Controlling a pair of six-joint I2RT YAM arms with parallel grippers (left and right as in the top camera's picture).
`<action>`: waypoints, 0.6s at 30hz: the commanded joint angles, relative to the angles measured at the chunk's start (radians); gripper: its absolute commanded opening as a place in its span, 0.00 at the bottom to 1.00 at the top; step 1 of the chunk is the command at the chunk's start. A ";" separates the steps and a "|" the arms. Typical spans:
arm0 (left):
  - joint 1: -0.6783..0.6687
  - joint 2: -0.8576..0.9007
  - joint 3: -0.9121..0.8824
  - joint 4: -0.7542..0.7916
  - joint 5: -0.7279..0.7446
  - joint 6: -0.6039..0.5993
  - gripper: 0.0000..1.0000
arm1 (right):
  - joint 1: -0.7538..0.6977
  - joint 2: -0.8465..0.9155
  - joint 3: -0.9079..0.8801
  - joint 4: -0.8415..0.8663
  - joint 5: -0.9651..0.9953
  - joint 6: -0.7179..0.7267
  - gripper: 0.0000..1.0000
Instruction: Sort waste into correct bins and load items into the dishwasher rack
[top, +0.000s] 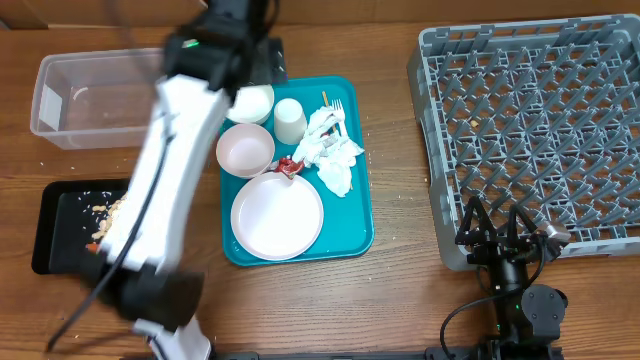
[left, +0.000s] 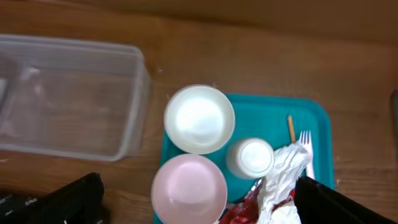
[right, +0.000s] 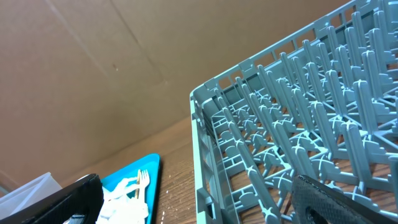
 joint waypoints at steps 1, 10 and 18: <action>0.100 -0.109 0.016 -0.085 -0.085 -0.167 1.00 | -0.004 -0.008 -0.011 0.007 0.008 -0.006 1.00; 0.361 -0.086 -0.017 -0.377 0.086 -0.284 1.00 | -0.004 -0.008 -0.011 0.007 0.008 -0.006 1.00; 0.380 -0.012 -0.017 -0.431 0.127 -0.283 1.00 | -0.004 -0.008 -0.011 0.010 0.004 0.003 1.00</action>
